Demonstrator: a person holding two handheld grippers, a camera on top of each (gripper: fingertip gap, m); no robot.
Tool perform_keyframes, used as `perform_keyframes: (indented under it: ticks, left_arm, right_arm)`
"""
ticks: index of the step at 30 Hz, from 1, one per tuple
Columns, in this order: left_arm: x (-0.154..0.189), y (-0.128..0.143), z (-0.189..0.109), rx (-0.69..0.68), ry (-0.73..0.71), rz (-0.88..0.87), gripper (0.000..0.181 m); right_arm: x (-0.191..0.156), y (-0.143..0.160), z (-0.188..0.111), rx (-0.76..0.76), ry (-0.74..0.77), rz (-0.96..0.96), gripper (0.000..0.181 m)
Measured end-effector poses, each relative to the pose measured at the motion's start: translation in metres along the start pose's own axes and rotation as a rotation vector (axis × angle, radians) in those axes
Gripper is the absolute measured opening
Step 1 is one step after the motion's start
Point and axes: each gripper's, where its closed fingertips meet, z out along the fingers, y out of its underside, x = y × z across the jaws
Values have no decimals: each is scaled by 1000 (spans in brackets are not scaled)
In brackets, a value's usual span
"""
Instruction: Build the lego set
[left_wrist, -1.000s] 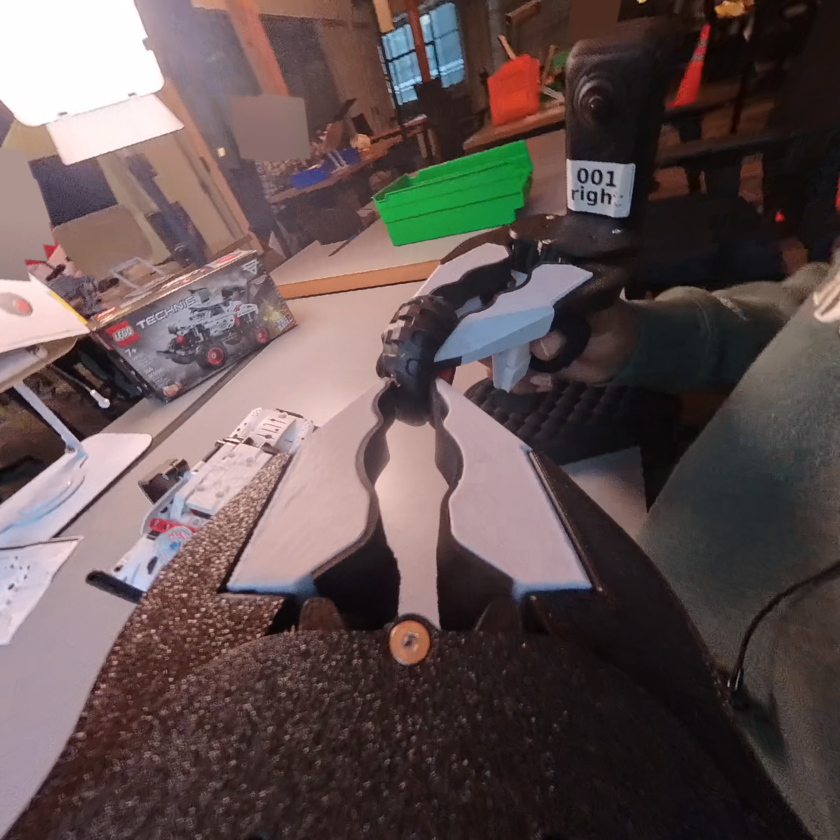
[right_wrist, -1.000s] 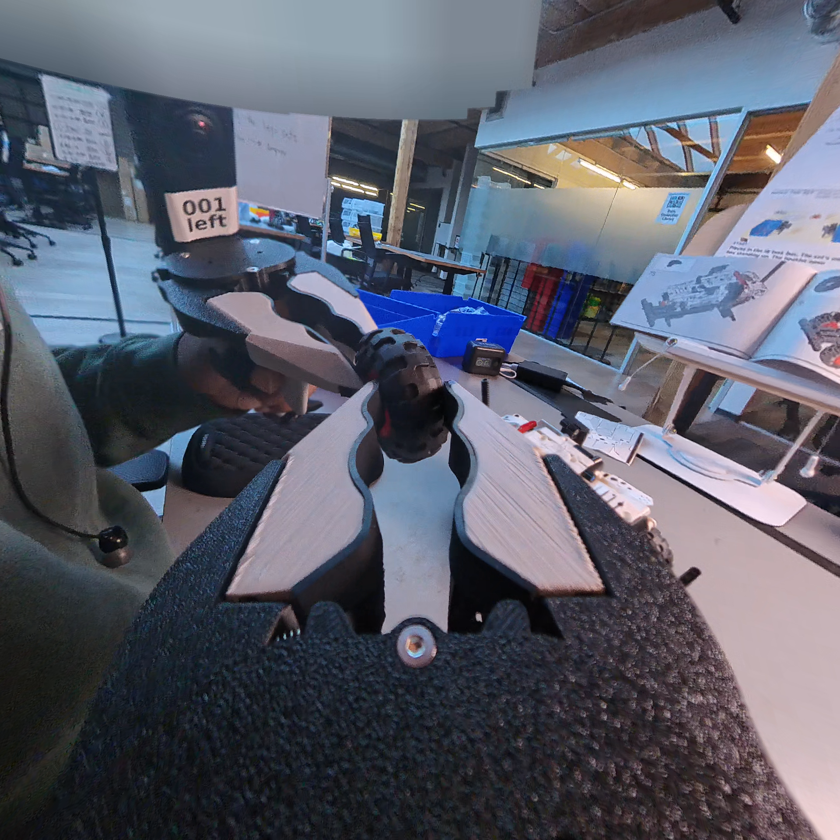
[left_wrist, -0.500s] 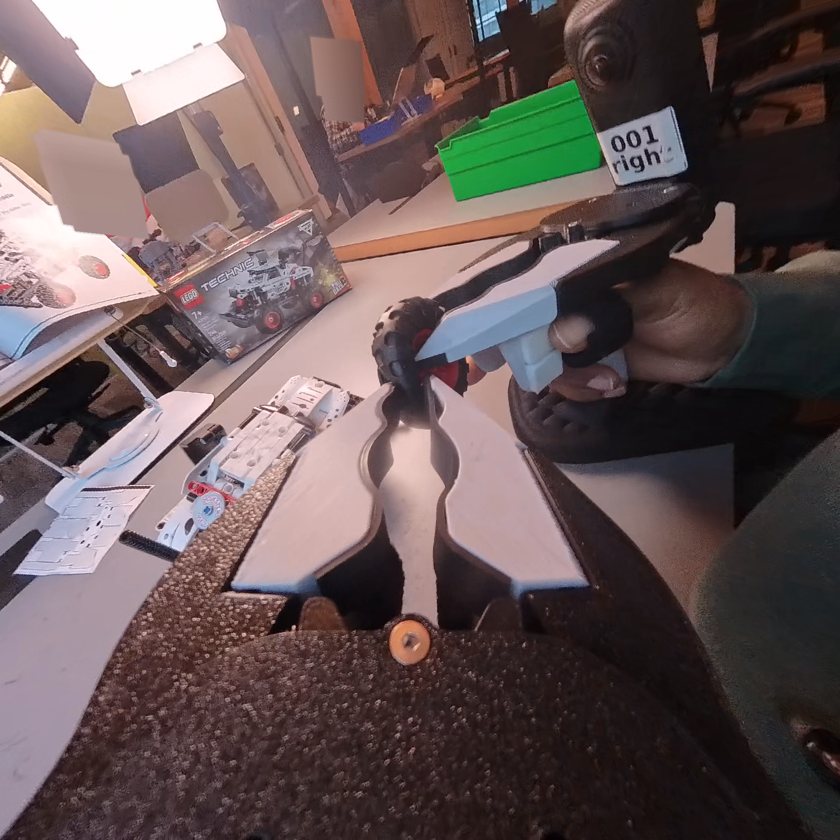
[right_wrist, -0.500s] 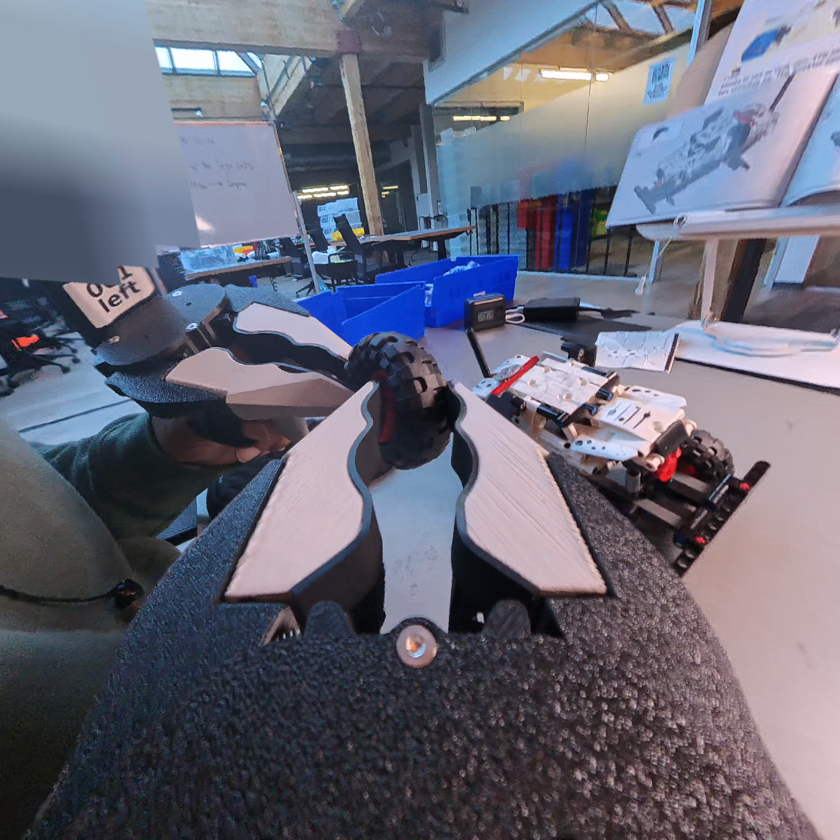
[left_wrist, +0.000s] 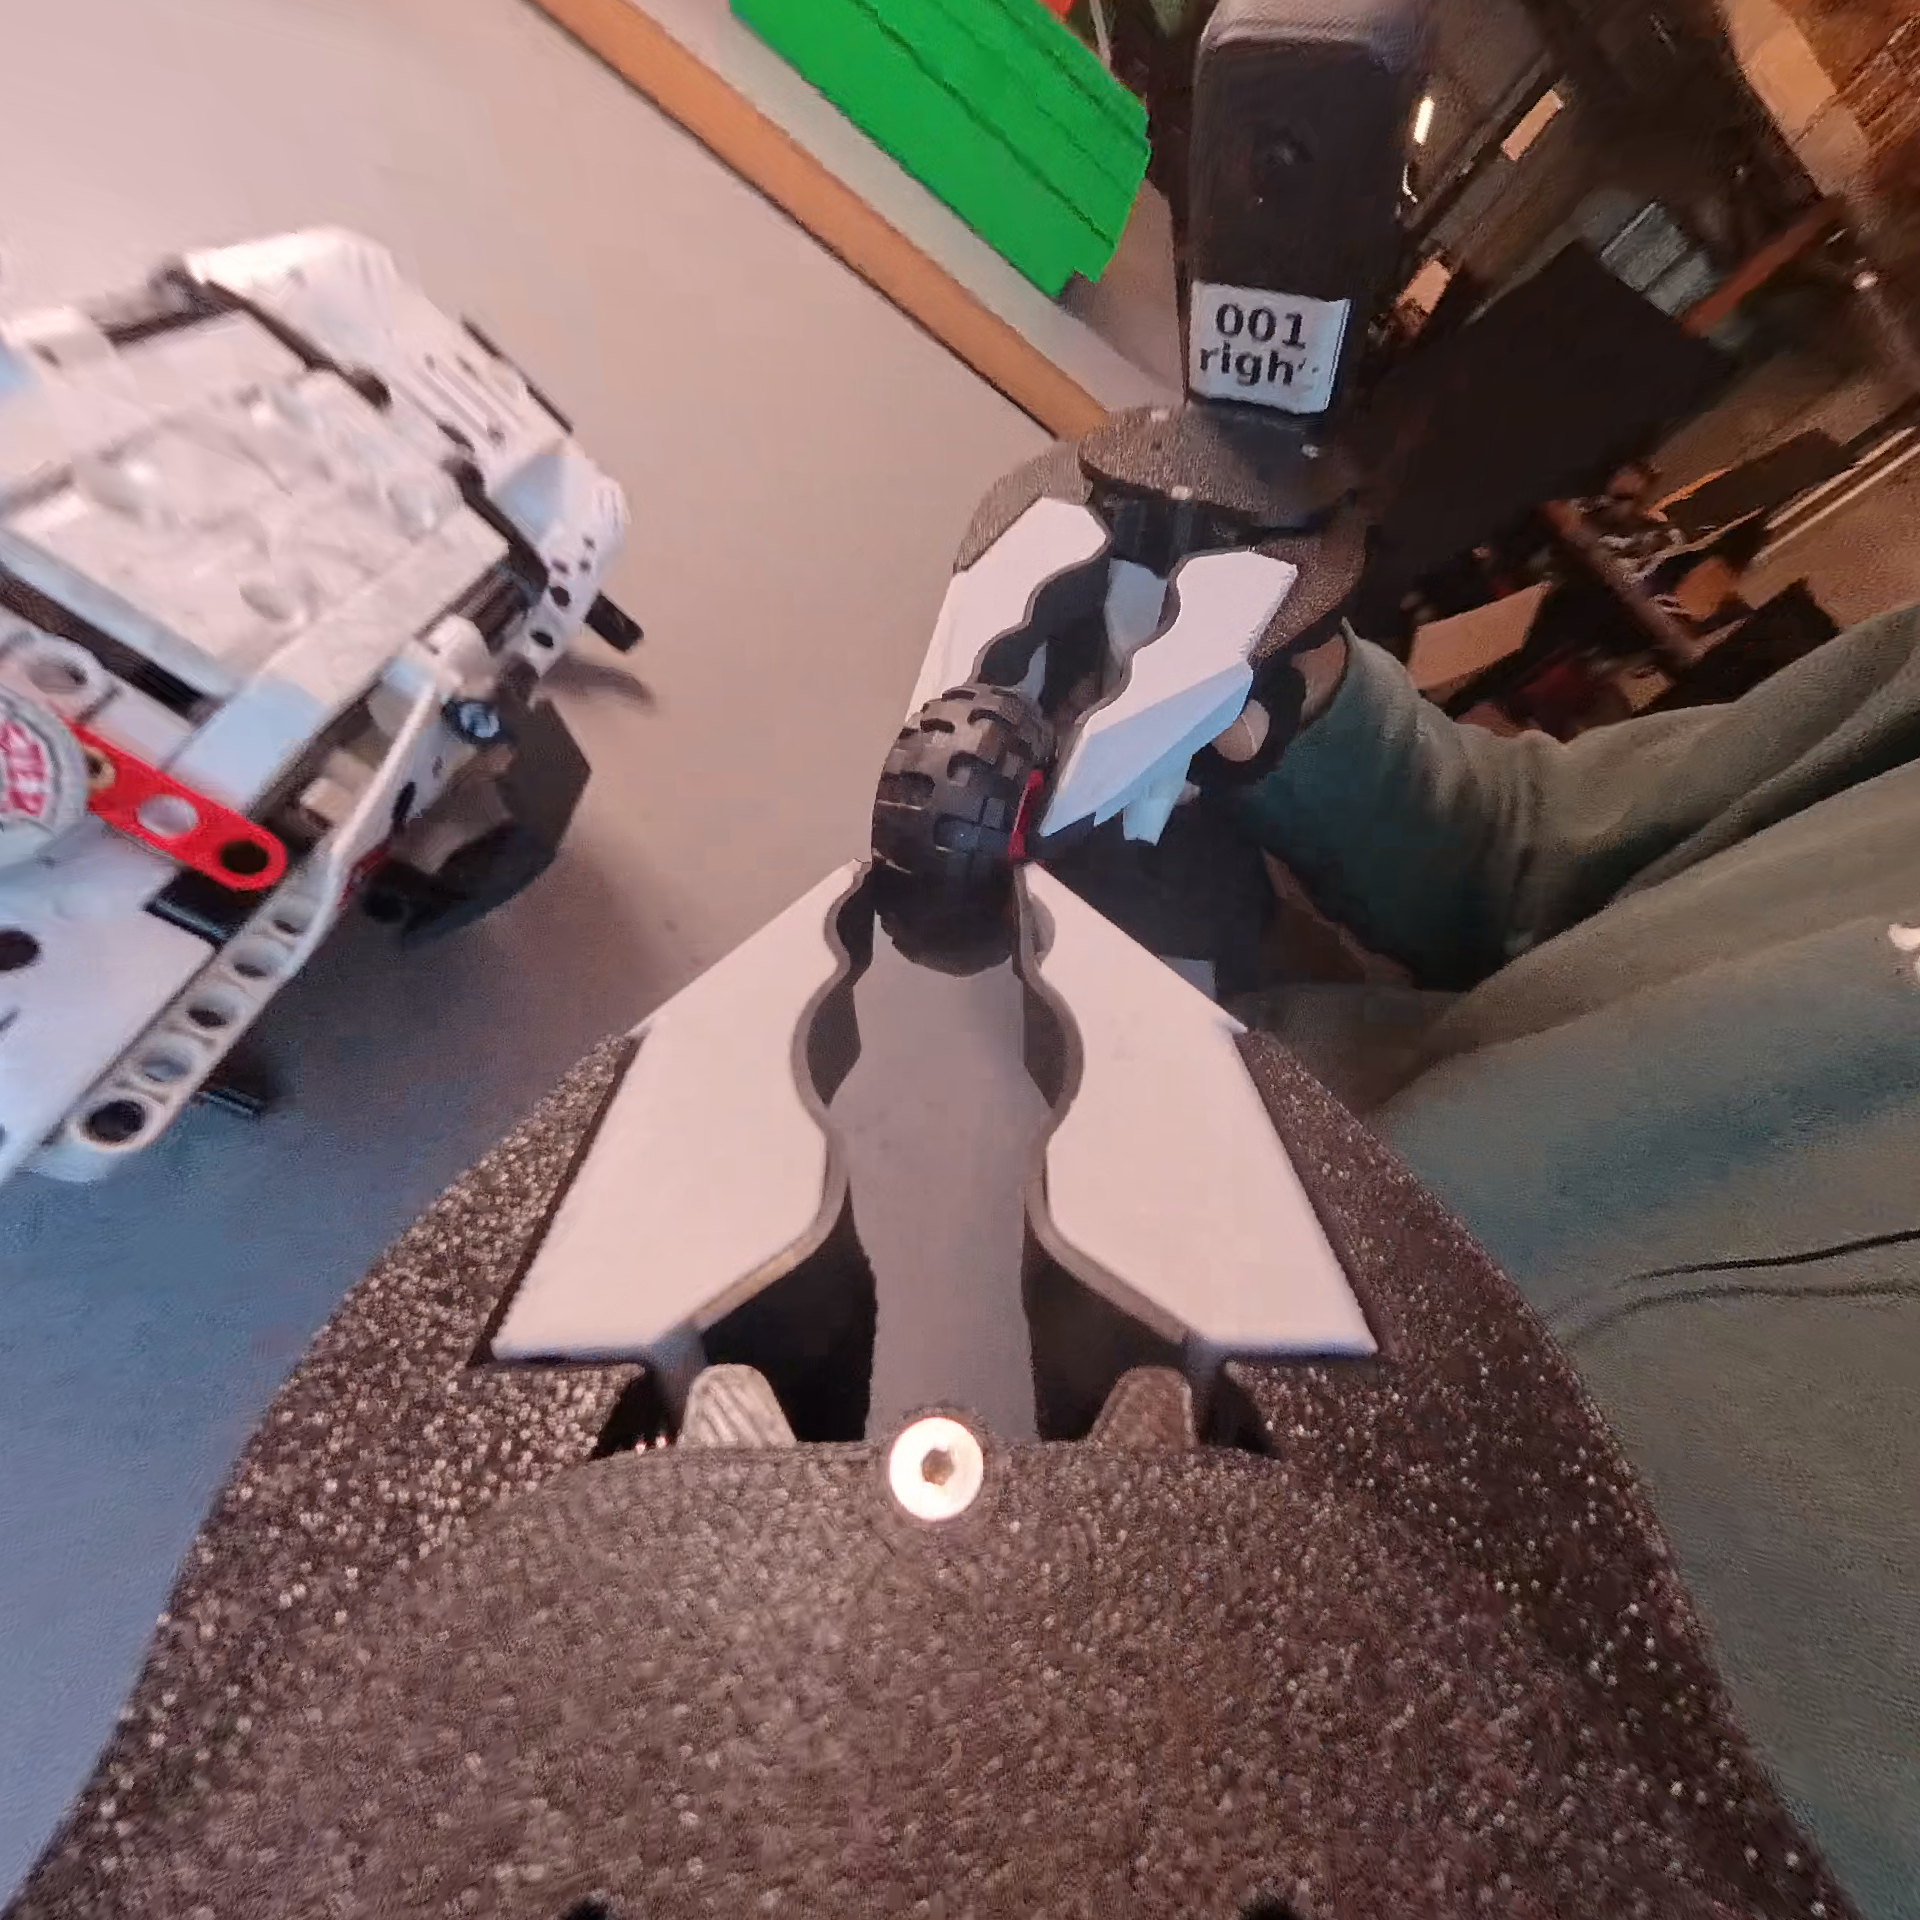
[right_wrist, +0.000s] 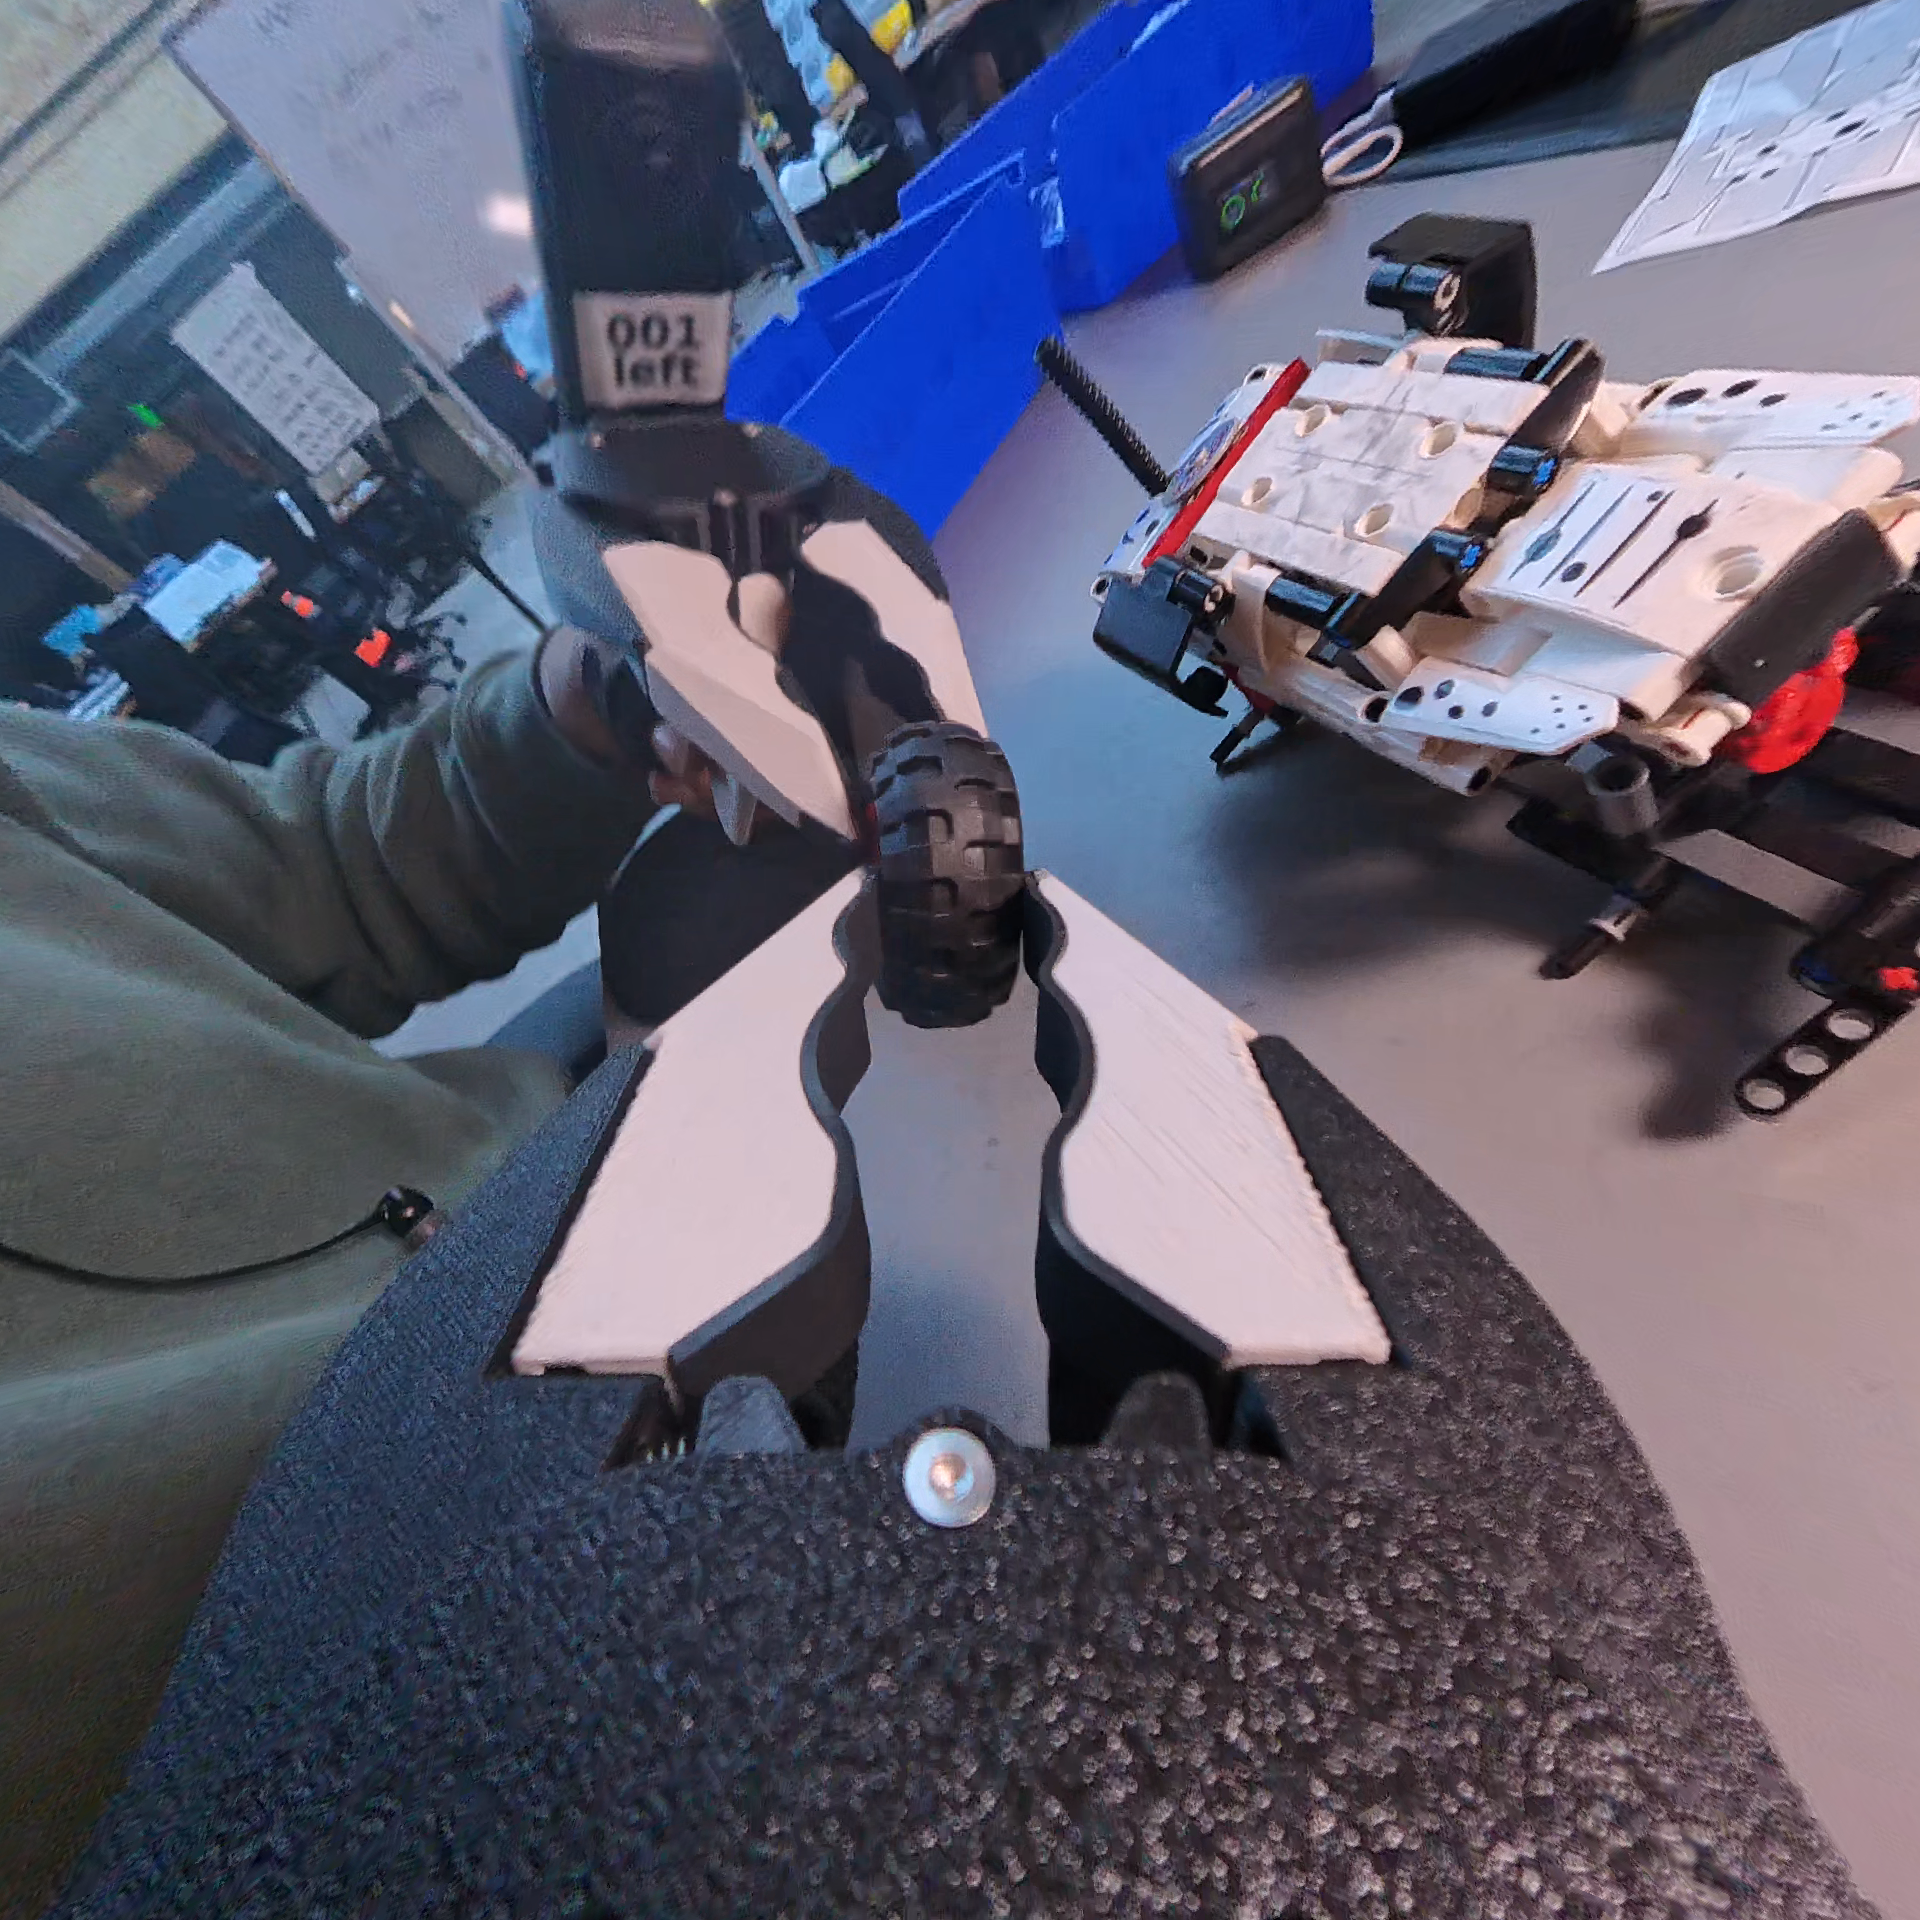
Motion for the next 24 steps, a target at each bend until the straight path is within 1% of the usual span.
perform_keyframes:
  ticks: [2,5,6,8,9,11,14,15,17,18,19,21,22,24]
  left_arm:
    - [-4,12,3,-103,22,-82,25]
    - [-16,35,14,-270,-22,-121,25]
    - [-20,42,18,-326,-33,-124,25]
    - [-27,49,22,-396,-65,-88,25]
    - [-29,50,23,-418,-64,-69,27]
    - [-31,46,21,-410,-66,-17,31]
    - [-34,45,14,-396,-90,123,41]
    - [-35,46,12,-391,-100,173,43]
    - [-35,47,11,-385,-120,236,52]
    - [-35,48,11,-388,-125,261,57]
    - [-37,48,11,-397,-143,293,61]
    - [-46,51,12,-433,-197,379,64]
    - [-51,51,13,-451,-218,416,64]
    - [-53,53,19,-473,-209,455,64]
  right_arm:
    - [5,12,-1,-96,7,-36,30]
    - [18,33,0,-276,51,-102,25]
    - [22,40,1,-348,71,-121,24]
    - [32,51,2,-471,106,-158,24]
    - [35,51,2,-498,108,-168,25]
    - [39,49,4,-530,88,-139,25]
    - [49,46,8,-523,112,-173,26]
    - [50,48,8,-529,108,-177,32]
    - [49,45,8,-510,93,-189,40]
    - [49,43,7,-504,93,-211,42]
    - [49,36,6,-482,103,-249,40]
    - [42,22,3,-440,108,-315,26]
    - [36,19,3,-454,89,-340,20]
    - [29,22,7,-516,72,-394,12]
